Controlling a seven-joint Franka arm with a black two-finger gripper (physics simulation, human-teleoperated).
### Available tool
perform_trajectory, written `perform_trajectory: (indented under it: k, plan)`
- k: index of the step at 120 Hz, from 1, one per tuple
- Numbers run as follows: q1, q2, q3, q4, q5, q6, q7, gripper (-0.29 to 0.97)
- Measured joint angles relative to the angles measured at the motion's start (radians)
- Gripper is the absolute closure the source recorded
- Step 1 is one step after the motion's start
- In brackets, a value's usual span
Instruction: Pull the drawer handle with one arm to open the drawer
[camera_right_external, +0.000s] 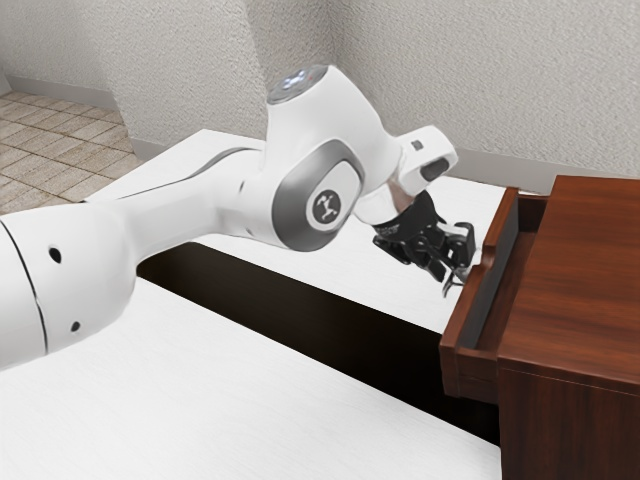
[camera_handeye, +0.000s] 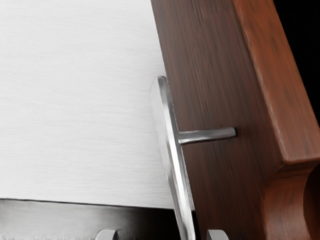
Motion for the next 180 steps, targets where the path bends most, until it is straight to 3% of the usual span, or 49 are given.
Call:
perform_trajectory:
  k: [180]
  plan:
    - [0.071,-0.141,0.004,-0.157,0.099,0.002,-0.061,0.52]
